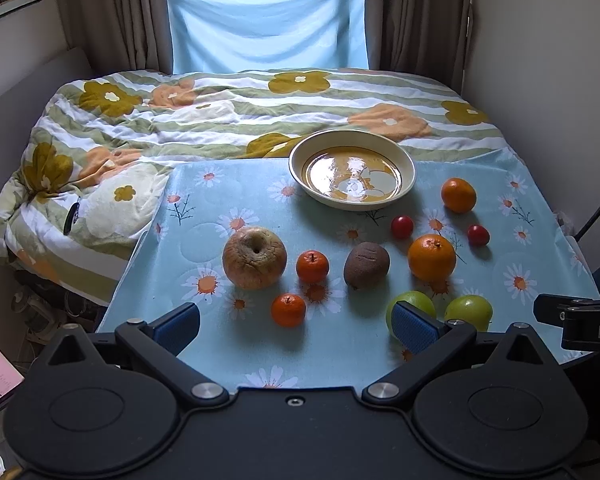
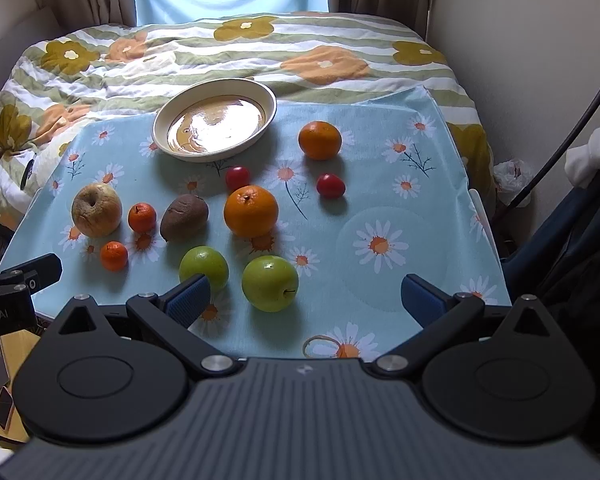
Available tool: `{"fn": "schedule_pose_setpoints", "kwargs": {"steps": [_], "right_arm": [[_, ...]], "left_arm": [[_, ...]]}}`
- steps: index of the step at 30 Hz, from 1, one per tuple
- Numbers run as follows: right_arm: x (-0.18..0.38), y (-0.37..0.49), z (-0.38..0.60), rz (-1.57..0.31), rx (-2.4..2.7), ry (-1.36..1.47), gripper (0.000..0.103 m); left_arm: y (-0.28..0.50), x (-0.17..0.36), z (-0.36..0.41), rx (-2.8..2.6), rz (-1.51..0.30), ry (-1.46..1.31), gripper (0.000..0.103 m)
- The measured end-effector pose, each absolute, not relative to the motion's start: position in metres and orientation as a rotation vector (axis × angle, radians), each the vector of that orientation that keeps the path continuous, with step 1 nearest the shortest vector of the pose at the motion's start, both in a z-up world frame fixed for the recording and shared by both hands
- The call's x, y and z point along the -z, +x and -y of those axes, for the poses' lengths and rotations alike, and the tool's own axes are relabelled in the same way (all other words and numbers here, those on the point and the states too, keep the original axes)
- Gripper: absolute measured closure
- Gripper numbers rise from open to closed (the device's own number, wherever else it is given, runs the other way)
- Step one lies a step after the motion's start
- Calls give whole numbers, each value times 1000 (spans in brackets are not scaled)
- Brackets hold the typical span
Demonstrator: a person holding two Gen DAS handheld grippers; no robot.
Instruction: Organize fruits
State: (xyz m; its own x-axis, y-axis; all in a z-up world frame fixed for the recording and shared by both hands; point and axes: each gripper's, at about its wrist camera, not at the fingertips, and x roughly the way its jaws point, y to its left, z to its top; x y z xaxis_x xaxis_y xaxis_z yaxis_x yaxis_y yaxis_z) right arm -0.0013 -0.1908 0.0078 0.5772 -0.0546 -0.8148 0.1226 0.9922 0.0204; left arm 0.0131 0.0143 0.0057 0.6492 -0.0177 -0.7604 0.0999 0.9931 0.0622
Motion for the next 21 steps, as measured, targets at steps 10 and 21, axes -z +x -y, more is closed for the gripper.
{"fn": "schedule_pose_setpoints", "kwargs": {"steps": [10,21], "right_arm": [[-9,-4,191,-945,101,85,0],[6,-6,190,-935,99,152,0]], "left_arm": [[11,-7,-17,64,-858,103,0],[24,3,-33,87,-844,147,0]]}}
